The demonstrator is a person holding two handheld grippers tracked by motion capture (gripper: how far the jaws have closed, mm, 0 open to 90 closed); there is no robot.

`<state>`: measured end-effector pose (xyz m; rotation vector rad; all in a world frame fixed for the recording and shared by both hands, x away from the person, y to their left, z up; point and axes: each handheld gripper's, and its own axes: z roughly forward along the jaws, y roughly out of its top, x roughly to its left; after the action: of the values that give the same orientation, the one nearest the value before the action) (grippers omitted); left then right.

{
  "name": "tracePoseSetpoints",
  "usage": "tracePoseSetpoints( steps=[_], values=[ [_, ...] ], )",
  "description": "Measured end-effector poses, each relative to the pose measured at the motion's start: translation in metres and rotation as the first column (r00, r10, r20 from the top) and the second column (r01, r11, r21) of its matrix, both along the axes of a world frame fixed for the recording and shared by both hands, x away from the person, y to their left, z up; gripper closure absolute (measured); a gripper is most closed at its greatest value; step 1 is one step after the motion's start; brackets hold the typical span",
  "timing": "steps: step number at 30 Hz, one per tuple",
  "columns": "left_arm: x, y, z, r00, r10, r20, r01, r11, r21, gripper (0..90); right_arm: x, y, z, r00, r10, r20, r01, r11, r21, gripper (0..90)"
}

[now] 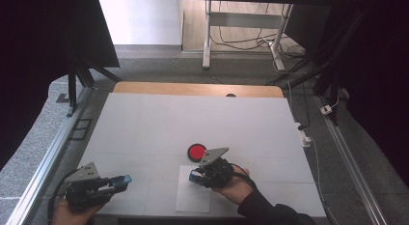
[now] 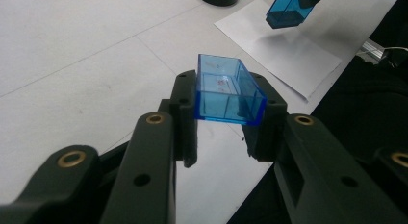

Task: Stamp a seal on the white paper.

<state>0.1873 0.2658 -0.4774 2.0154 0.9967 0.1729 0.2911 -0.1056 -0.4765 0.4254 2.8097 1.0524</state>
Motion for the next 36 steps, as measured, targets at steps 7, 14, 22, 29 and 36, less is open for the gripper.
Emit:
tracePoseSetpoints(
  steps=[7, 14, 22, 29, 36],
  values=[
    [0.000, 0.000, 0.000, 1.0000, -0.001, 0.001, 0.001, 1.0000, 0.000, 68.2, -0.001, 0.007, -0.007, 0.9999, 0.015, 0.001, -0.015, 0.9995, -0.029, 71.7],
    [0.000, 0.000, 0.000, 1.0000, -0.002, 0.002, 0.002, 1.0000, 0.000, 68.2, -0.002, 0.011, -0.012, 0.9995, 0.028, 0.015, -0.027, 0.9975, -0.065, 71.8],
    [0.000, 0.000, 0.000, 1.0000, -0.003, 0.002, 0.003, 1.0000, 0.001, 68.2, 0.000, 0.009, -0.015, 0.9997, 0.023, 0.001, -0.023, 0.9980, -0.060, 71.9],
    [0.000, -0.001, 0.000, 1.0000, -0.002, 0.000, 0.002, 1.0000, 0.000, 68.2, -0.001, 0.009, -0.015, 0.9999, 0.015, 0.003, -0.014, 0.9980, -0.062, 72.0],
    [0.000, -0.001, 0.000, 1.0000, -0.002, 0.000, 0.002, 1.0000, 0.000, 68.3, 0.004, 0.005, -0.017, 0.9994, 0.008, -0.034, -0.009, 0.9995, -0.031, 72.1]
  ],
)
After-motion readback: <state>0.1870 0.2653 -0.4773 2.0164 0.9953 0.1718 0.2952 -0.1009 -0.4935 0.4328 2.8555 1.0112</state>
